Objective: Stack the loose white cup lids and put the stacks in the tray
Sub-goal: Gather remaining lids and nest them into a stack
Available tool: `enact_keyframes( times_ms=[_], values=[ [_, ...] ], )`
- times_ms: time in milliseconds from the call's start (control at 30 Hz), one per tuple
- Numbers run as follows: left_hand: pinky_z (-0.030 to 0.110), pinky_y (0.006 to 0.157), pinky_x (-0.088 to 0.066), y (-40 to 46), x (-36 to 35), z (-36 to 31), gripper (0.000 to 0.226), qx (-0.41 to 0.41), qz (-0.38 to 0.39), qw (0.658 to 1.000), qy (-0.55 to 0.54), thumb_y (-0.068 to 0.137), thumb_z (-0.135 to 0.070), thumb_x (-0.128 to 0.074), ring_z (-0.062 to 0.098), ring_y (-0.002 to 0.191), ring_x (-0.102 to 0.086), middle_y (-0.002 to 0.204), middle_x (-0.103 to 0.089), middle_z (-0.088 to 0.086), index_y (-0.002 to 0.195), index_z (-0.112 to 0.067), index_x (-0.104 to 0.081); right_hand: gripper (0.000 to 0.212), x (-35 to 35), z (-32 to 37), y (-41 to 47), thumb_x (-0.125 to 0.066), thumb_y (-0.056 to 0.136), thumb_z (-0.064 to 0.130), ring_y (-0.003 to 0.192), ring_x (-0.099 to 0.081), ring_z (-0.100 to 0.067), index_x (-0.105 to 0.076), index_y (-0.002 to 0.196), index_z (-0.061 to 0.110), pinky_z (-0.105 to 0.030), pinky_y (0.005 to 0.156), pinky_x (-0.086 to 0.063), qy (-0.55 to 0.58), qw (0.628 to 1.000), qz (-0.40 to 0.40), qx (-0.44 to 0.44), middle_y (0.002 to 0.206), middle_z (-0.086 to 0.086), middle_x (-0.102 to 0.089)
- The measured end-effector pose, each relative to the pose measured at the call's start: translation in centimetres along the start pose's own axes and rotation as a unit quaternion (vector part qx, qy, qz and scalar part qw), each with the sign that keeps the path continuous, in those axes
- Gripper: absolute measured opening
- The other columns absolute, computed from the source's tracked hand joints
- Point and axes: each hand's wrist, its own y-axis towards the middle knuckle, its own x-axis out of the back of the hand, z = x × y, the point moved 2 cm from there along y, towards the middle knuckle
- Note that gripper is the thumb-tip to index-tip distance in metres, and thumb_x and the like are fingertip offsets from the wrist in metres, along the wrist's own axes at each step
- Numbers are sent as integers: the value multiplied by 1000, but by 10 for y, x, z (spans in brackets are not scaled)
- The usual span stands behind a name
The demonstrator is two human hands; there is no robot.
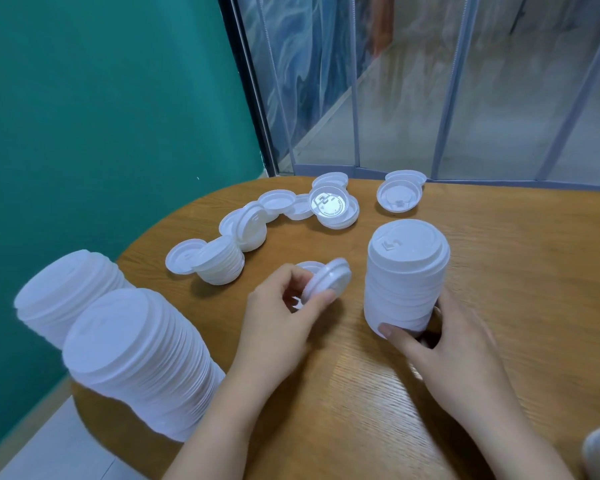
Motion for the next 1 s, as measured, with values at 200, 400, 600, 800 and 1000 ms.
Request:
enact_keyframes(
  times_ms=[200, 400, 600, 800, 1000],
  values=[
    [21, 76, -48, 9, 2, 15, 24, 54, -31, 997, -53, 93, -27, -76, 18, 81, -67, 81, -73, -1, 113, -28, -62, 46, 0, -2, 0, -78, 73, 56, 92, -54, -10, -50, 107, 45, -50, 95, -46, 2, 1000, 18, 10, 90, 18, -62],
    [9, 68, -42, 14, 3, 23, 36, 71, -5, 995, 68, 101, -35, -62, -4, 74, -55, 87, -58, -9, 136, -34, -57, 45, -1, -5, 1, -78, 72, 56, 94, -54, -17, -52, 105, 43, -47, 91, -45, 7, 999, 30, 14, 88, 13, -64],
    [36, 109, -38, 9, 2, 22, 81, 79, 39, 979, 184, 72, -50, -87, 2, 113, -36, 106, -42, -34, 141, -40, -47, 44, -2, -7, 2, -77, 69, 57, 93, -56, -19, -54, 103, 40, -48, 87, -45, 6, 1000, 23, 16, 86, 12, -64],
    [36, 106, -34, 9, 5, 20, 75, 36, 22, 970, 239, 74, -56, -83, 1, 106, -34, 113, -52, -27, 138, -44, -47, 45, -2, -8, 3, -79, 71, 55, 94, -56, -19, -53, 105, 41, -48, 88, -46, 5, 1000, 22, 16, 88, 13, -65],
    [35, 103, -39, 9, 8, 8, 53, -27, -60, 980, 186, 68, -66, -82, -12, 107, -45, 99, -61, -31, 112, -49, -57, 44, -3, -10, 3, -81, 72, 54, 89, -58, -15, -54, 103, 39, -50, 88, -48, 5, 1000, 15, 17, 86, 12, -65]
  ],
)
